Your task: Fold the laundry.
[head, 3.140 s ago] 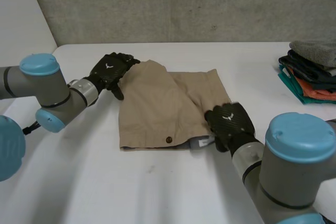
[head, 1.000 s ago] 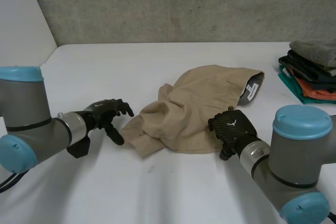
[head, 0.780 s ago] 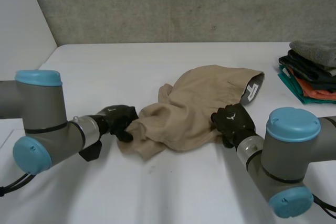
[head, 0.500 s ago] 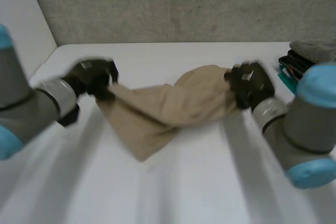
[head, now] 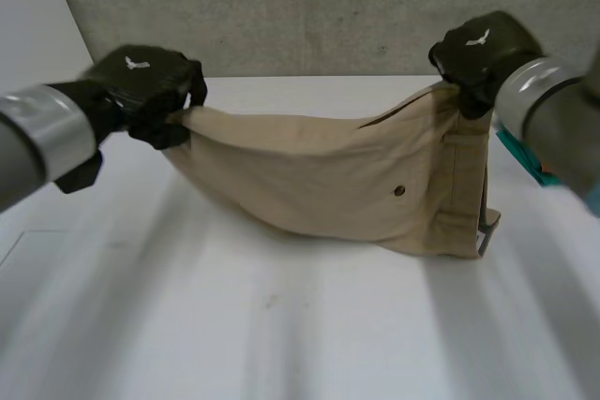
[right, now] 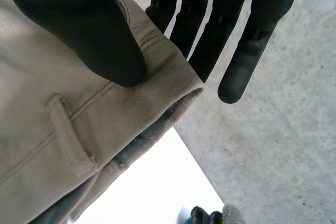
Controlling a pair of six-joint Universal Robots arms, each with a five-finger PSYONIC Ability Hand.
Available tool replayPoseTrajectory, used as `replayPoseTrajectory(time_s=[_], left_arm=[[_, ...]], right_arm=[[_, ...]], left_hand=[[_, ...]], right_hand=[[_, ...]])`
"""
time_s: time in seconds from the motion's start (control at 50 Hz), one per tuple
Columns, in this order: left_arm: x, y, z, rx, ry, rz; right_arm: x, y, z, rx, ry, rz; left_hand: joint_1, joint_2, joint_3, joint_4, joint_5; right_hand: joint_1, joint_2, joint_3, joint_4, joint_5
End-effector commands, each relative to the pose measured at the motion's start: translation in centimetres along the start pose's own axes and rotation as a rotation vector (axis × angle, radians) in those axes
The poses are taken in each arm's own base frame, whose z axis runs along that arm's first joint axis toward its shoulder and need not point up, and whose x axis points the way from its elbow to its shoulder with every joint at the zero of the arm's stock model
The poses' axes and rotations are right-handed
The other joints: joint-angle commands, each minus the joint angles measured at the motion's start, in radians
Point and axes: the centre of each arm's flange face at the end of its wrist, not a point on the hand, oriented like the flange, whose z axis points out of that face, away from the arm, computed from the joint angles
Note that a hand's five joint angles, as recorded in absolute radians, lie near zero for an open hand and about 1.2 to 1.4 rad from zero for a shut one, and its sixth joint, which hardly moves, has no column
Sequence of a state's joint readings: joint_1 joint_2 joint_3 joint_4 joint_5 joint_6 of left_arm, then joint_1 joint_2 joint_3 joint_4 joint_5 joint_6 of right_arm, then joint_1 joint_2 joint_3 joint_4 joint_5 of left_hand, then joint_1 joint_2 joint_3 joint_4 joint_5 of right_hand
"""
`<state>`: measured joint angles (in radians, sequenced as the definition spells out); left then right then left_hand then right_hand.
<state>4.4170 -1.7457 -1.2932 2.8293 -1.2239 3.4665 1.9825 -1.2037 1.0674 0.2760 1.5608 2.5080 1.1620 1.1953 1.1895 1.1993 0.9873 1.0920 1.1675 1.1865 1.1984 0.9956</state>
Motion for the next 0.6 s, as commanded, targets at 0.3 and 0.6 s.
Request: replayPoseTrajectory(time_s=[0.3,0.6], left_arm=[[-8.9,-15.4,4.4,0.937,-0.421,0.046],[-2.5,1.0,6.3,0.414,-0.187,-0.088]], right_arm=[[6.4,-13.1,4.3,1.033,0.644,0.254],[-3.3,-0.3,11.1,0.561,0.188,0.26]], left_hand=[[0.234,0.201,0.207,0.197,0.234],[0.234,0.201,0.207,0.197,0.234]], right_hand=[[0.304,0.229,0.21,0.198,0.226],[0.304,0.229,0.21,0.198,0.226]])
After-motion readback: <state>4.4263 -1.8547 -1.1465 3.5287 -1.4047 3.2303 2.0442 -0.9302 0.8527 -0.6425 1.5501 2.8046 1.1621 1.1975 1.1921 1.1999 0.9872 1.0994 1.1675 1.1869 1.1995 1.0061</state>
